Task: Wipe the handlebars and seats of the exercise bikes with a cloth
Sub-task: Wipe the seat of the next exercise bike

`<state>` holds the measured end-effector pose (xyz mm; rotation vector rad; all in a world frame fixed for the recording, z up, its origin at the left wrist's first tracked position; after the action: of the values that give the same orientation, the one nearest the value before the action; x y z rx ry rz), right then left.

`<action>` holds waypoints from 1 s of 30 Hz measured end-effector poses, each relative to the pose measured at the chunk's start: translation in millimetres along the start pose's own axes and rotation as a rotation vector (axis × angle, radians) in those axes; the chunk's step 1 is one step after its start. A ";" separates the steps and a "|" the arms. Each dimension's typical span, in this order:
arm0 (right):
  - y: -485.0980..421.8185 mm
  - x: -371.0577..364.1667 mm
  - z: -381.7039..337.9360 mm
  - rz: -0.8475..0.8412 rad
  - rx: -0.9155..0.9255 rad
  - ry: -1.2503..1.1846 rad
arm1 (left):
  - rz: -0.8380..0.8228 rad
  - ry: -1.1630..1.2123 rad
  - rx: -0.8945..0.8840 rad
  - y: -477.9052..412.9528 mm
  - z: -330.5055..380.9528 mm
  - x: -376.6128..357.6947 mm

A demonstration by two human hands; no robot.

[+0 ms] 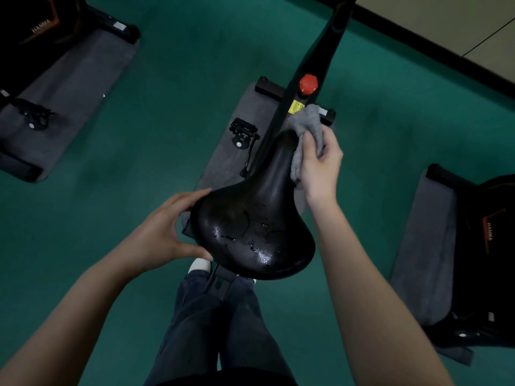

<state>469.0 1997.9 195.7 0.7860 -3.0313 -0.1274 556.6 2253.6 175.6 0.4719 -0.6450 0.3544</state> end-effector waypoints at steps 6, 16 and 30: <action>34.9 26.0 11.7 -0.044 -0.009 0.192 | -0.002 0.009 0.007 0.7 -1.3 -0.4; 56.8 66.8 30.3 -0.299 -0.225 0.378 | -0.030 0.025 0.017 0.6 -3.6 -2.5; 131.9 92.4 40.2 0.046 -0.226 0.058 | 0.014 0.084 0.093 6.2 -6.6 -10.1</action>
<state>323.1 2071.0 165.0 0.6882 -2.9090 -0.4300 549.5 2260.5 166.3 0.5388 -0.5522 0.4167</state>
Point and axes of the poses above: each hand's wrist, its own y-axis away from the middle knuckle, its own x-axis out of the back of the hand, z = x × y, the point moved 1 cm from there along -y, towards the middle knuckle, and after that the axes turned 14 degrees about -y, right-handed, at the moved point
